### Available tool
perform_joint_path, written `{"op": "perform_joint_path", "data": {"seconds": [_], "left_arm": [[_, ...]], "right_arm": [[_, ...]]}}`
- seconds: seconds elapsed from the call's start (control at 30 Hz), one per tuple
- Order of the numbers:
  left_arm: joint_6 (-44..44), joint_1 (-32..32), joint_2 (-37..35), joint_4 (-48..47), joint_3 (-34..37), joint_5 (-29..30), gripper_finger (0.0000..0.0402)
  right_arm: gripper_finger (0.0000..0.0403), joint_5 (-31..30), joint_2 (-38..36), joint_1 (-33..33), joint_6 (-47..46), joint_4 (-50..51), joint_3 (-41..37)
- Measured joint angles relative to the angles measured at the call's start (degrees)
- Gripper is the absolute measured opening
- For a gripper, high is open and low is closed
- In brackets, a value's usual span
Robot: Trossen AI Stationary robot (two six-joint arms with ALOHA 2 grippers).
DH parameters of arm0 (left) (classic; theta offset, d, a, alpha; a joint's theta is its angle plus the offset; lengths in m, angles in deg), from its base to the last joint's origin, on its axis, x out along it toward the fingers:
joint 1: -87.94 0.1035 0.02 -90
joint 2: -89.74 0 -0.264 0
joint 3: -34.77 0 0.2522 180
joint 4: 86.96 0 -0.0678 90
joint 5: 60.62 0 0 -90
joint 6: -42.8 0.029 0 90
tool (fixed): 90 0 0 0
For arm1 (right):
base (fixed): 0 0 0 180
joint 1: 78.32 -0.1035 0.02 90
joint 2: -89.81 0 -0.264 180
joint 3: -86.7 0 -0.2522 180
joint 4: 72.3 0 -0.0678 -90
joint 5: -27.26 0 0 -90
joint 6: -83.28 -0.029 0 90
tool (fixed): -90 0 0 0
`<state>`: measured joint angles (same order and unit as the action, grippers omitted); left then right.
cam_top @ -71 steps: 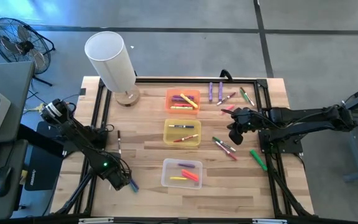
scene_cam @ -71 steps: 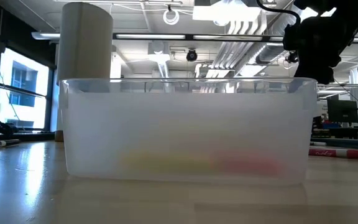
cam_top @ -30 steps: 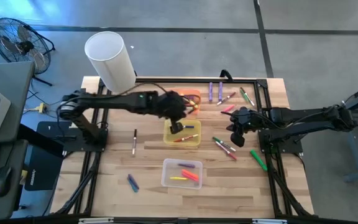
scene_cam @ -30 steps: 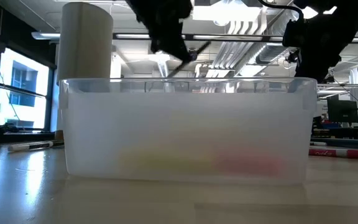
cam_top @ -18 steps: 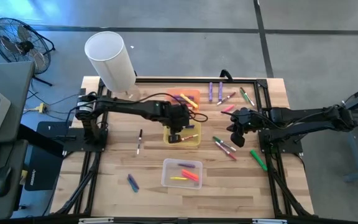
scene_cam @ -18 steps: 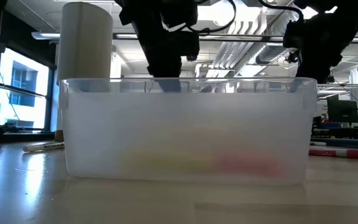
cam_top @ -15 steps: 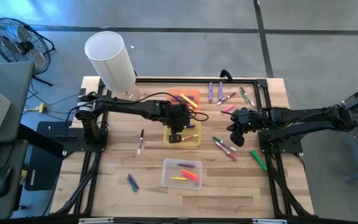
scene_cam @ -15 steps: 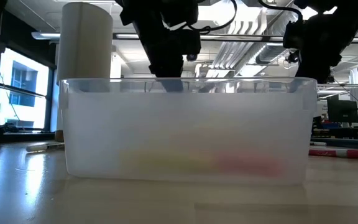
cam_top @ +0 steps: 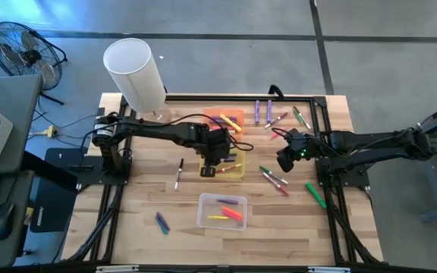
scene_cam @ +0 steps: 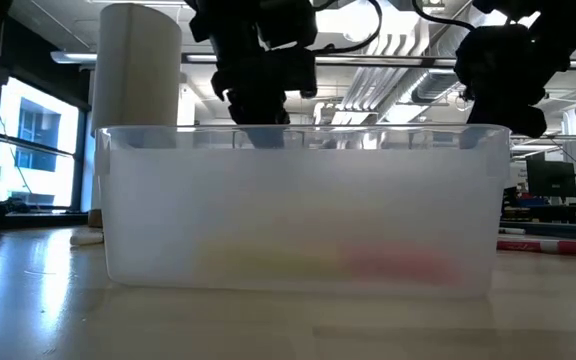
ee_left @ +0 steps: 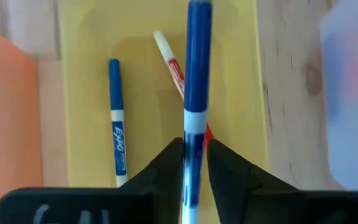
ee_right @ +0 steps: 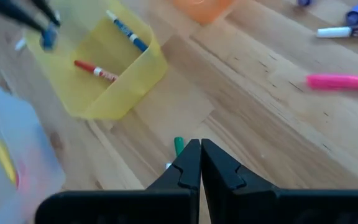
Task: Pick & Place Markers
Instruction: Put the dark blue marker pen into the yellow bin, then put the right light purple highlighter pen into the orange bin
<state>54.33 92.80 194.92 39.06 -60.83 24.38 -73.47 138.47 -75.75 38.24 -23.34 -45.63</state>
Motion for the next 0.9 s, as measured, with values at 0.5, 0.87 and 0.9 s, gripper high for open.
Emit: {"op": "perform_joint_path", "data": {"seconds": [0.5, 0.87, 0.9], "left_arm": [[7.3, 2.1, -1.7, -6.0, -4.6, 2.7, 0.0158], [0.4, 19.2, -16.2, -5.1, -3.6, -9.6, 0.0093], [-0.1, 20.0, -17.6, -4.5, -2.7, -9.7, 0.0078]], "right_arm": [[0.0002, -7.3, 0.0, 0.0, -11.1, 0.0, 0.0], [0.0002, -23.2, 0.9, 0.4, 2.1, -10.5, 0.0], [0.0001, -24.2, 1.4, 1.2, 4.8, -13.3, 0.0]]}}
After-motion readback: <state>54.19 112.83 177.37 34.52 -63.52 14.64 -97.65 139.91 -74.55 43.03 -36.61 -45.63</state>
